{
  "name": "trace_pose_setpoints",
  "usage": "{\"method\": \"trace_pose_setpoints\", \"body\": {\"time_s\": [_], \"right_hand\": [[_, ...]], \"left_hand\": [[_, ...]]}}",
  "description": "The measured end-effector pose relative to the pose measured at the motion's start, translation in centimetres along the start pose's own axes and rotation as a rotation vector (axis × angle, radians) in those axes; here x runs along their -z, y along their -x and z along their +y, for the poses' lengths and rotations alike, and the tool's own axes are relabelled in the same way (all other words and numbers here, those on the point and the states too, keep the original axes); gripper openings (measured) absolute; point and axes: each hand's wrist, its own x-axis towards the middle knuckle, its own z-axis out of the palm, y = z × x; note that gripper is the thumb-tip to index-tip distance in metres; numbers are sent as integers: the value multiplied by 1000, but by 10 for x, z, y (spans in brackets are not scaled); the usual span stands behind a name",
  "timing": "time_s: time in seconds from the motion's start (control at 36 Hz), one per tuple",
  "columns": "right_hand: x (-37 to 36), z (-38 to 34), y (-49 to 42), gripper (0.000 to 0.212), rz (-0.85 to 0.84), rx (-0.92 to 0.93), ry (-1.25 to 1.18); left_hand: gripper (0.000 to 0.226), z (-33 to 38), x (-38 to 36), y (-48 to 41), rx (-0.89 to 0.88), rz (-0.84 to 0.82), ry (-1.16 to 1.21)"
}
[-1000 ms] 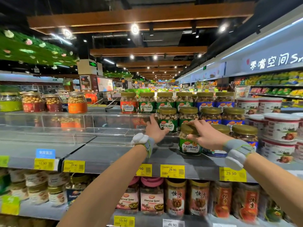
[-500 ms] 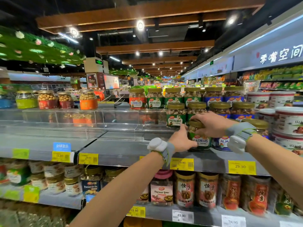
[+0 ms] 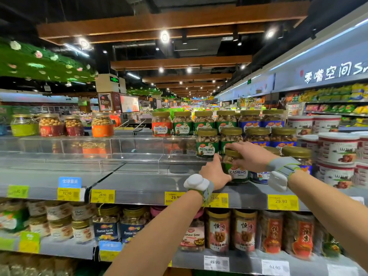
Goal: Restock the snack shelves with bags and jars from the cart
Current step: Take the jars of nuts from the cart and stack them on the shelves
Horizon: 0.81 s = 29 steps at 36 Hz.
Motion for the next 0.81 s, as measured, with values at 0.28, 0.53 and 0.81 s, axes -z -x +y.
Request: {"method": "trace_pose_setpoints", "body": {"time_s": [0.28, 0.53, 0.81], "right_hand": [[-11, -8, 19, 74, 177, -26, 31], [-50, -43, 105, 29, 634, -155, -409], [-101, -6, 327, 34, 42, -676, -568]], "left_hand": [[64, -4, 7, 7, -24, 49, 171], [12, 8, -17, 76, -348, 361, 650], [13, 57, -172, 169, -359, -433, 532]]}}
